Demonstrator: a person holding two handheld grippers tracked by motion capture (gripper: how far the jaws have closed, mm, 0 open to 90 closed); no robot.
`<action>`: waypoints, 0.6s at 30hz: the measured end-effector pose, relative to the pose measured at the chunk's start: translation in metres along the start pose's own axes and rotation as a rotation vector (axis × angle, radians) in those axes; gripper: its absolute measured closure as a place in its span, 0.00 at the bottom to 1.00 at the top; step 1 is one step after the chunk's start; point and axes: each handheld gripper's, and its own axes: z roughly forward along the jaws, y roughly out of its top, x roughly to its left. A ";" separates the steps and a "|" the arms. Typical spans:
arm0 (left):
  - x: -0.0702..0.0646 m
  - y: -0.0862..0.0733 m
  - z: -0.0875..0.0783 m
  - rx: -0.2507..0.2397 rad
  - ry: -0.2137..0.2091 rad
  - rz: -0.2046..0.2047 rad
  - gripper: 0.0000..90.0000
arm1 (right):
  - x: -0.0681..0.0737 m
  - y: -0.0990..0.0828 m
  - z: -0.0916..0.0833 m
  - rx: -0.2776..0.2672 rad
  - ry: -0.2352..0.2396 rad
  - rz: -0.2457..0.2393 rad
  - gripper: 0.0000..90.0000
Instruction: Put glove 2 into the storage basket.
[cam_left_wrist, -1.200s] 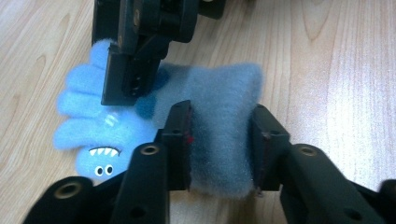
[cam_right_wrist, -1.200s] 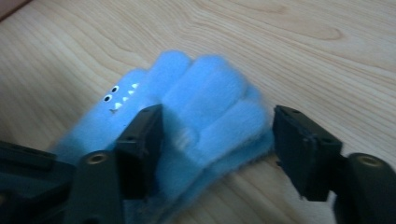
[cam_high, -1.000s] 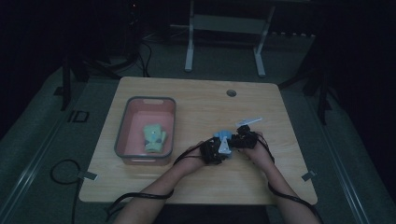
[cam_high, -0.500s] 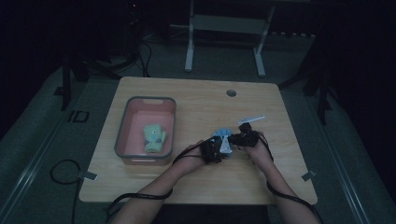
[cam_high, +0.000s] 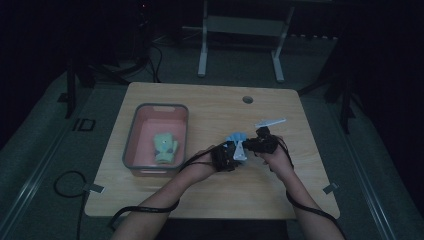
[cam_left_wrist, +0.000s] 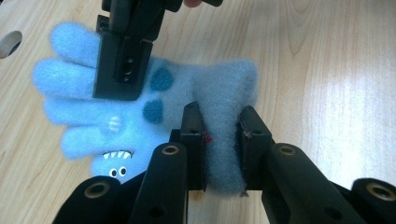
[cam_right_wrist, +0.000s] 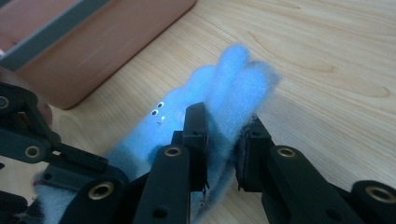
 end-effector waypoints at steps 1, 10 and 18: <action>0.000 0.000 -0.002 0.000 -0.002 -0.001 0.85 | 0.001 0.001 -0.001 0.000 0.004 0.002 0.86; 0.005 0.003 -0.021 0.007 0.019 0.021 0.85 | 0.012 0.016 -0.005 -0.014 0.015 -0.014 0.85; 0.012 0.002 -0.035 0.012 0.025 0.010 0.85 | 0.022 0.031 -0.005 -0.023 0.016 -0.044 0.85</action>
